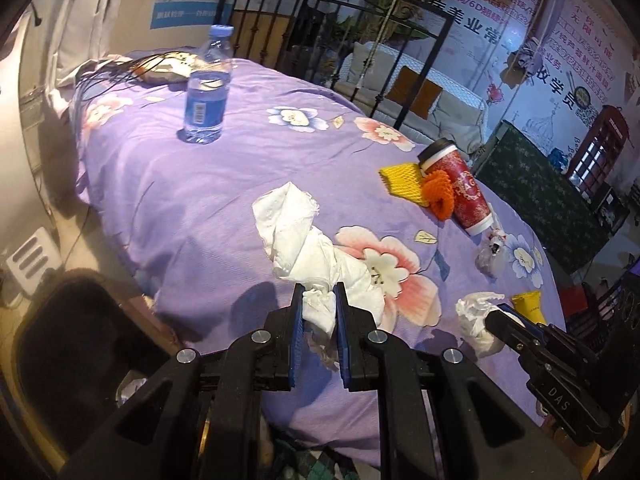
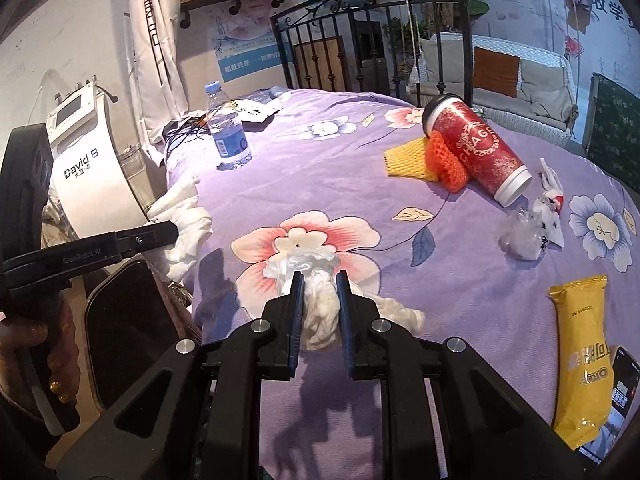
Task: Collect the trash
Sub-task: 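Carry the tissue into the bin and open the left tool while the right tool carries its tissue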
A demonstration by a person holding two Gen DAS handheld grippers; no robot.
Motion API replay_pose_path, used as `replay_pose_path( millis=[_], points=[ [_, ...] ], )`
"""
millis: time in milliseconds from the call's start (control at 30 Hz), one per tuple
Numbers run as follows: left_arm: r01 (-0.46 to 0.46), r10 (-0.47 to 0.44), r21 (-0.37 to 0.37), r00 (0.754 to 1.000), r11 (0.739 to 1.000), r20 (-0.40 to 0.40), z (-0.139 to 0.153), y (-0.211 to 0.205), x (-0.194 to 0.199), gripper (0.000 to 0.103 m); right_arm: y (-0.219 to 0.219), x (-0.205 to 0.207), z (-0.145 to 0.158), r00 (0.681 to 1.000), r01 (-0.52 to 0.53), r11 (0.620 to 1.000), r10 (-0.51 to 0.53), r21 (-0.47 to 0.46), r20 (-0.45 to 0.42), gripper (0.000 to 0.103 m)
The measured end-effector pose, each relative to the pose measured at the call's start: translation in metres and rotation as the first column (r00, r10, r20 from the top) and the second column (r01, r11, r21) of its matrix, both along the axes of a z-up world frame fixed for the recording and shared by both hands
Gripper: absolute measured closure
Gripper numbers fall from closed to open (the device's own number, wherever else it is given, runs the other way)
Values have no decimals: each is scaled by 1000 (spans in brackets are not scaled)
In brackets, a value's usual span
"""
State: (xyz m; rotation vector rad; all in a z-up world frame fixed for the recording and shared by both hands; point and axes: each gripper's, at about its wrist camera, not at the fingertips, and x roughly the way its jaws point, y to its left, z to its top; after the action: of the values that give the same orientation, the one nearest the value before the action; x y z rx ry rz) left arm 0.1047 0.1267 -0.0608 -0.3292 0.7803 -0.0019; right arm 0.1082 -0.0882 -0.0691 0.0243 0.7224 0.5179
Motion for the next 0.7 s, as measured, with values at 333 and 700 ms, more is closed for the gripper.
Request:
replay_pose_path(
  millis=[333,700],
  points=[
    [-178,182,58,982,982,-60,-19,56,-49,89,31,-14,-1,996,-88,996,88,6,-1,86],
    [-283,308,134,920,950,-241,-74,91,-73,89,65,-29,0,982,-189,982,190,10,-6,86]
  ],
)
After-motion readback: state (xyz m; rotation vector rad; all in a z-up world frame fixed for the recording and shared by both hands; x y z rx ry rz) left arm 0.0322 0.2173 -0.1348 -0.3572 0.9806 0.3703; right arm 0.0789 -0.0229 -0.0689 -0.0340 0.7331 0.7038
